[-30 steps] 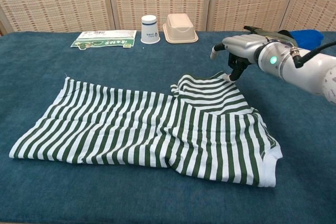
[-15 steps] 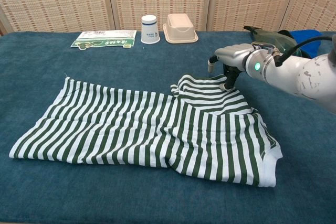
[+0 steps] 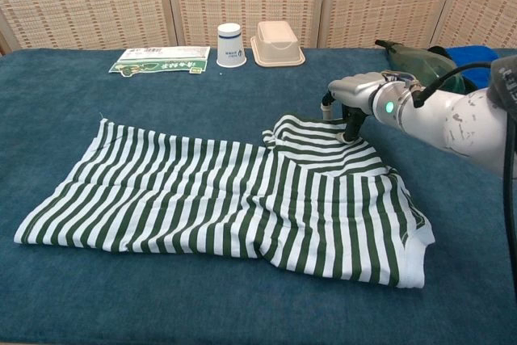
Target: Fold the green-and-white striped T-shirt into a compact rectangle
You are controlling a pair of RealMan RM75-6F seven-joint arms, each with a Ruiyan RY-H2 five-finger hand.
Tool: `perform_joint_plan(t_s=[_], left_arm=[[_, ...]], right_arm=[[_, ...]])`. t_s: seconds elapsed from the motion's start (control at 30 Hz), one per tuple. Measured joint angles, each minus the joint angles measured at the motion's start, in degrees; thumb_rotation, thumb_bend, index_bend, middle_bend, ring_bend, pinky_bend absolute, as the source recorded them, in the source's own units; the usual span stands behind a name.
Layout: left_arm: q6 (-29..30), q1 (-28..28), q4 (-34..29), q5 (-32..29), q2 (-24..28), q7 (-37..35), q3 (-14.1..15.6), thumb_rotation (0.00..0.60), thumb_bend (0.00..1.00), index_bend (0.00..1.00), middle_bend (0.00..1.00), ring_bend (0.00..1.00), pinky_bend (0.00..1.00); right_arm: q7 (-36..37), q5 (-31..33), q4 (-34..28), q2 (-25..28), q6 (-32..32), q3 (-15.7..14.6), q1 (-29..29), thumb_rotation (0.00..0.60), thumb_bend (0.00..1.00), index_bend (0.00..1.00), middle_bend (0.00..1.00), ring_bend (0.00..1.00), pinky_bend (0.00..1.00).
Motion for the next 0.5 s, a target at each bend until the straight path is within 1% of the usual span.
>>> perform_joint_plan(t_s=[0.37, 0.5], left_arm=[[-0.4, 0.0, 0.2, -0.1, 0.0, 0.0, 0.0, 0.600, 0.25, 0.00, 0.84, 0.83, 0.93], [-0.6, -0.1, 0.2, -0.2, 0.0, 0.1, 0.0, 0.600, 0.25, 0.00, 0.84, 0.83, 0.93]], right_arm=[[2.4, 0.2, 0.6, 0.7, -0.6, 0.9, 0.5, 0.600, 0.38, 0.37, 0.90, 0.97, 1.00], [2.3, 0.5, 1.6, 0.3, -0.9, 0.7, 0.8, 0.600, 0.38, 0.37, 0.90, 0.97, 1.00]])
